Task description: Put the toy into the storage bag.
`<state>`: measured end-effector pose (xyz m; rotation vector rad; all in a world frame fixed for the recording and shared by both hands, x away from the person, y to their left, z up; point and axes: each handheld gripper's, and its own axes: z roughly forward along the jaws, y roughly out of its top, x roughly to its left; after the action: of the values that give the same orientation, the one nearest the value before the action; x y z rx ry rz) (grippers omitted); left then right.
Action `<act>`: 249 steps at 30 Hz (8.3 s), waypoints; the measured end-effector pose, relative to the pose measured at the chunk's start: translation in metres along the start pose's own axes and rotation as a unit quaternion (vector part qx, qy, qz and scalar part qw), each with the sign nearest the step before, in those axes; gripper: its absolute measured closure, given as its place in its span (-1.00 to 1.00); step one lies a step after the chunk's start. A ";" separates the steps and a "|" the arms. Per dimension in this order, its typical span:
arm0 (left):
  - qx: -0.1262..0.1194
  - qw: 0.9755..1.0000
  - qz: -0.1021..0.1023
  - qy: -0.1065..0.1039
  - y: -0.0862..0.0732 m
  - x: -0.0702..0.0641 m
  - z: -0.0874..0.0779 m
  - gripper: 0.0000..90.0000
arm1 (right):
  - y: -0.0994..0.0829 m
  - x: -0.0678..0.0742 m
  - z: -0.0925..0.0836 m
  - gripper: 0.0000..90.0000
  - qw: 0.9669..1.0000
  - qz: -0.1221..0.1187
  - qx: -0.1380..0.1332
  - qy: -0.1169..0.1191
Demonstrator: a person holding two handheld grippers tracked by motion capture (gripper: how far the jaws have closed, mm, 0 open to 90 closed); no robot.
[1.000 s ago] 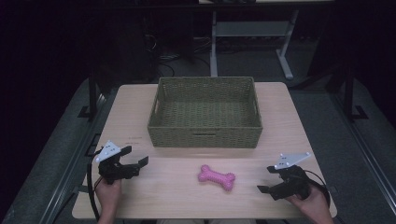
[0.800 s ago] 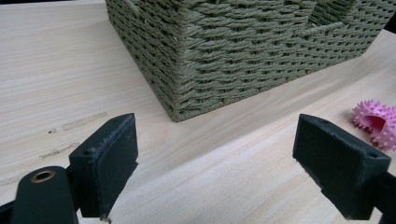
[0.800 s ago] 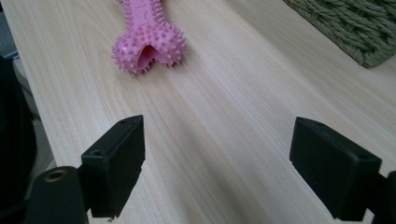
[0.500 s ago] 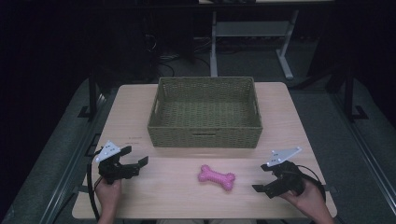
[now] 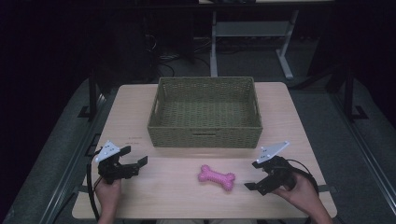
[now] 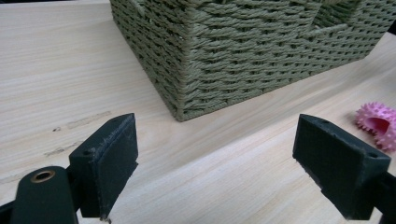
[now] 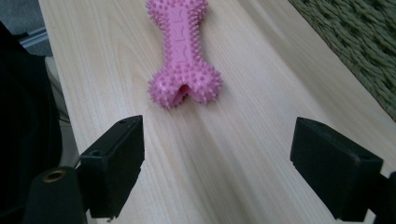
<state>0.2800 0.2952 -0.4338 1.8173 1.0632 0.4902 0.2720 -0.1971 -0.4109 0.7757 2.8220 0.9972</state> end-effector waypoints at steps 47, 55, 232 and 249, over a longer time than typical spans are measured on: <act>-0.004 1.000 -0.008 0.000 -0.001 0.006 -0.002 -0.70 | 0.080 0.021 0.063 -0.61 0.992 -0.084 0.077 0.054; -0.005 1.000 -0.012 0.000 -0.001 0.006 -0.002 -0.70 | 0.083 0.020 0.071 -0.54 0.991 -0.085 0.089 0.054; -0.007 1.000 -0.021 0.001 -0.001 0.014 -0.002 -0.70 | 0.207 -0.131 0.018 0.29 0.990 -0.088 0.074 0.078; -0.007 1.000 -0.025 -0.002 -0.001 0.013 -0.001 -0.70 | 0.200 -0.144 0.035 0.29 0.992 -0.061 0.077 0.082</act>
<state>0.2861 0.3070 -0.4357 1.7757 1.0969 0.4631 0.4935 -0.1123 -0.3356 0.5482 3.0740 0.8721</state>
